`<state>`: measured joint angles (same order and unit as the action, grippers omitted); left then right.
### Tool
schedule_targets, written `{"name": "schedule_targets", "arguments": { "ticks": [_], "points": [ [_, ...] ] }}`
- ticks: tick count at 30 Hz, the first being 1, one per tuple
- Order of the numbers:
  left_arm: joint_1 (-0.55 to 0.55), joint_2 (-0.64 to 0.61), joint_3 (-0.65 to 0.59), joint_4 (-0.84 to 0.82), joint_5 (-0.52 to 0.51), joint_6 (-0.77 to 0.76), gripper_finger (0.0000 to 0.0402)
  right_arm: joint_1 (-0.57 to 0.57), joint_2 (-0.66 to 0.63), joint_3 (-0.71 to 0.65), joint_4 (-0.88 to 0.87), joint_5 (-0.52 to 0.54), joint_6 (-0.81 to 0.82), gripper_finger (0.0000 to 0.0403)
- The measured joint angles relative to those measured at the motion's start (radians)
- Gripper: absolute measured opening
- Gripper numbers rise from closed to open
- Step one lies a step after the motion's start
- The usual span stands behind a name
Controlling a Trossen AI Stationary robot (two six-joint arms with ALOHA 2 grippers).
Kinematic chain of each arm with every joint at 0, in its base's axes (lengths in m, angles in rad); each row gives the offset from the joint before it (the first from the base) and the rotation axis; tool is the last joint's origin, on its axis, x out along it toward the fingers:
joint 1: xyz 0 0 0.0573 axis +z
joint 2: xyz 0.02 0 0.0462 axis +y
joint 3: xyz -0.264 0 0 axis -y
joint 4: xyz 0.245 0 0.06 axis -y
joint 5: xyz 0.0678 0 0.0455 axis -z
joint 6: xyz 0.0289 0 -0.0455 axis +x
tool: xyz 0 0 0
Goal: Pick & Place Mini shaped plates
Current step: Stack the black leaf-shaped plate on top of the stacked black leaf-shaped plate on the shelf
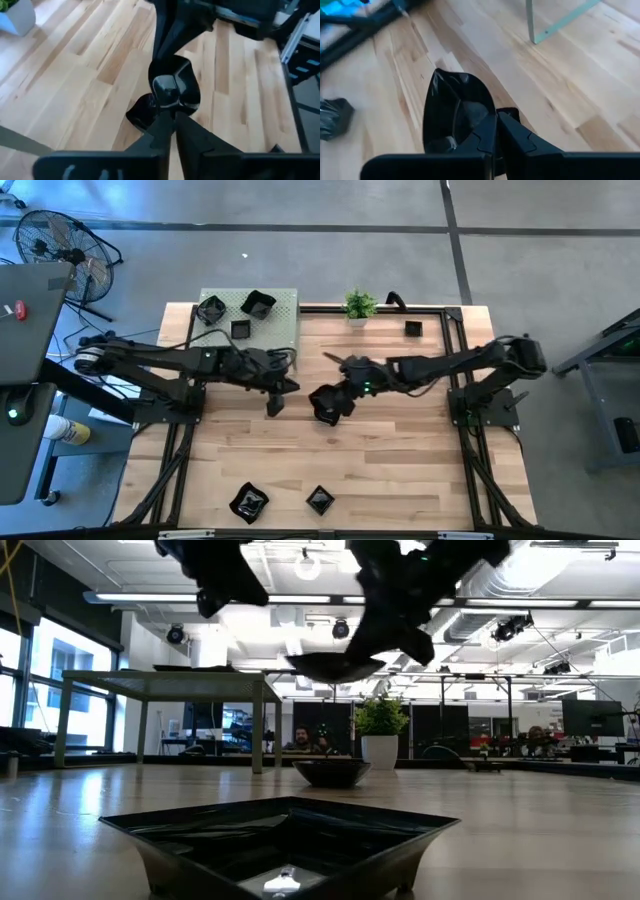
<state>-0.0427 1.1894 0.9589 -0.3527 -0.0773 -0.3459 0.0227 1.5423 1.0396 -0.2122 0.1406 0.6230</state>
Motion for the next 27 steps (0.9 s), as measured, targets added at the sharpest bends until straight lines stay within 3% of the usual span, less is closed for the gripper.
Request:
{"name": "schedule_targets", "arguments": {
  "ticks": [5,9,27],
  "points": [
    [-0.006,0.055,0.036,-0.002,-0.057,-0.003,0.0062,0.000,0.093,0.147,-0.104,0.000,-0.075,0.0012],
    [-0.004,0.084,0.045,-0.017,-0.076,-0.037,0.0084,0.000,0.109,0.182,-0.090,-0.004,-0.096,0.0012],
    [-0.004,0.109,0.047,0.004,-0.098,-0.146,0.0088,-0.001,0.108,0.197,-0.037,-0.033,-0.179,0.0012]
  ]
}}
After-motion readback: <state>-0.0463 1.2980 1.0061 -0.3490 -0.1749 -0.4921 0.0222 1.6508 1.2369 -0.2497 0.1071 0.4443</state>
